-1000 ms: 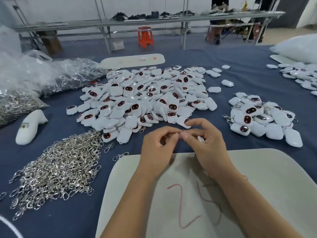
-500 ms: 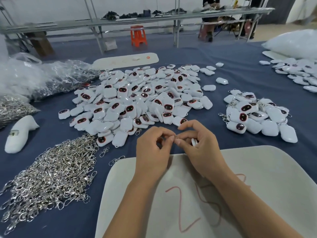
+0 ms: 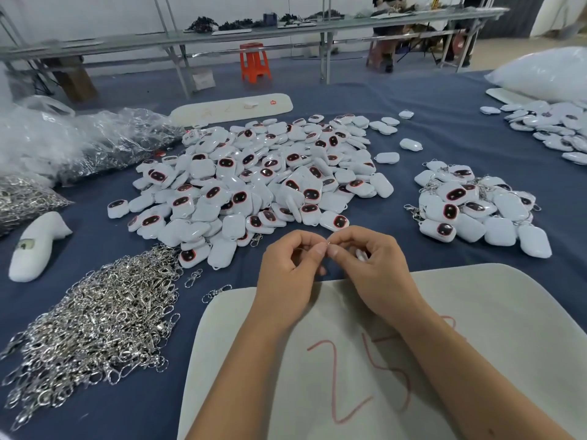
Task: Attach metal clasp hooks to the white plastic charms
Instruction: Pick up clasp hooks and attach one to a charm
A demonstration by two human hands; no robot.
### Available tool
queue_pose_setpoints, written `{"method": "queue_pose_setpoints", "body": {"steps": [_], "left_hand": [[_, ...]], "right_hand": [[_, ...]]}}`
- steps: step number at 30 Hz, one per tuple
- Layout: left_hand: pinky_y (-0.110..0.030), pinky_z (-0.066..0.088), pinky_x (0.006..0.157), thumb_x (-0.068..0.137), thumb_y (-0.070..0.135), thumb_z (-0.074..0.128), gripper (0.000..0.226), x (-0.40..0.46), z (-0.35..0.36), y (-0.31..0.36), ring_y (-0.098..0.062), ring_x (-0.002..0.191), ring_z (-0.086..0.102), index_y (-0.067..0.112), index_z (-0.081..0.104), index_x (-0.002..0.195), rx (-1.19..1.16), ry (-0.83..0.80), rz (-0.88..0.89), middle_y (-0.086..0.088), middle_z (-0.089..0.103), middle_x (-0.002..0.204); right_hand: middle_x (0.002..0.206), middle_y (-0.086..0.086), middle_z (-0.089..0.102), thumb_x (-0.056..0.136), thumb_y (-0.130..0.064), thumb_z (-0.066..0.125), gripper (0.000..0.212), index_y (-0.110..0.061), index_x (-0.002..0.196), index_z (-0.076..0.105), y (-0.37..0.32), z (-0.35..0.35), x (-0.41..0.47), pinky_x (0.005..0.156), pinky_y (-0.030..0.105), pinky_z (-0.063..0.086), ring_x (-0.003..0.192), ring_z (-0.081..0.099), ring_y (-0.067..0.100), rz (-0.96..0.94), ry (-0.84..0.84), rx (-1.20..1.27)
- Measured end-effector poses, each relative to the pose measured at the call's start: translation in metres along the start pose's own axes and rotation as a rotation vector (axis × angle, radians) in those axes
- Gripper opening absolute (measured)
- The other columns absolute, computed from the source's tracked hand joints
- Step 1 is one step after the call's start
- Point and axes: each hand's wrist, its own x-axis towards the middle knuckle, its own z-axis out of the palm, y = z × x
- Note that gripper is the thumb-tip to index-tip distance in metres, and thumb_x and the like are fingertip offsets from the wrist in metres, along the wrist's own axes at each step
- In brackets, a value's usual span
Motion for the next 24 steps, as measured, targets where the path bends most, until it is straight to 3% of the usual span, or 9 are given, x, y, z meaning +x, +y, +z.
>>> {"method": "queue_pose_setpoints", "body": {"steps": [6, 15, 18, 21, 24], "left_hand": [[-0.016, 0.048, 0.062, 0.098, 0.006, 0.064, 0.014, 0.0004, -0.0007, -0.0010, -0.005, 0.065, 0.061, 0.014, 0.074, 0.093, -0.056, -0.036, 0.007, 0.010, 0.070, 0.074], [-0.025, 0.054, 0.065, 0.097, 0.012, 0.063, 0.017, -0.0009, 0.0012, -0.0001, -0.005, 0.065, 0.061, 0.025, 0.070, 0.089, 0.059, -0.020, 0.079, 0.011, 0.069, 0.076], [-0.034, 0.057, 0.067, 0.096, 0.017, 0.060, 0.014, -0.0023, 0.0032, 0.0014, -0.005, 0.064, 0.060, 0.025, 0.069, 0.088, 0.086, -0.010, 0.090, 0.011, 0.069, 0.076], [-0.024, 0.051, 0.065, 0.095, 0.016, 0.059, 0.015, -0.0026, 0.0048, 0.0025, -0.007, 0.065, 0.060, 0.025, 0.067, 0.086, 0.138, 0.022, 0.130, 0.011, 0.068, 0.076], [-0.016, 0.046, 0.064, 0.098, 0.009, 0.059, 0.018, -0.0026, 0.0064, 0.0020, -0.008, 0.066, 0.060, 0.020, 0.065, 0.085, 0.184, 0.030, 0.135, 0.012, 0.066, 0.076]], "right_hand": [[0.063, -0.020, 0.059, 0.096, -0.001, 0.068, 0.021, -0.018, 0.084, 0.073, 0.0012, -0.0018, 0.0008, 0.060, 0.008, 0.036, 0.058, 0.048, -0.002, -0.007, -0.020, 0.088], [0.062, -0.018, 0.057, 0.097, -0.005, 0.067, 0.020, -0.018, 0.083, 0.072, 0.0028, -0.0030, 0.0020, 0.060, 0.014, 0.038, 0.058, 0.045, 0.002, 0.008, -0.046, 0.095], [0.064, -0.009, 0.059, 0.098, -0.006, 0.067, 0.020, -0.017, 0.082, 0.072, 0.0008, -0.0040, 0.0009, 0.059, 0.020, 0.040, 0.059, 0.044, 0.008, 0.026, -0.068, 0.117], [0.074, 0.021, 0.063, 0.097, -0.006, 0.066, 0.019, -0.012, 0.080, 0.071, -0.0019, -0.0049, -0.0003, 0.057, 0.028, 0.039, 0.058, 0.044, 0.015, 0.043, -0.090, 0.158], [0.074, 0.024, 0.063, 0.095, -0.008, 0.068, 0.019, -0.015, 0.078, 0.073, 0.0008, -0.0050, 0.0000, 0.061, 0.033, 0.036, 0.060, 0.042, 0.019, 0.048, -0.077, 0.102]]}}
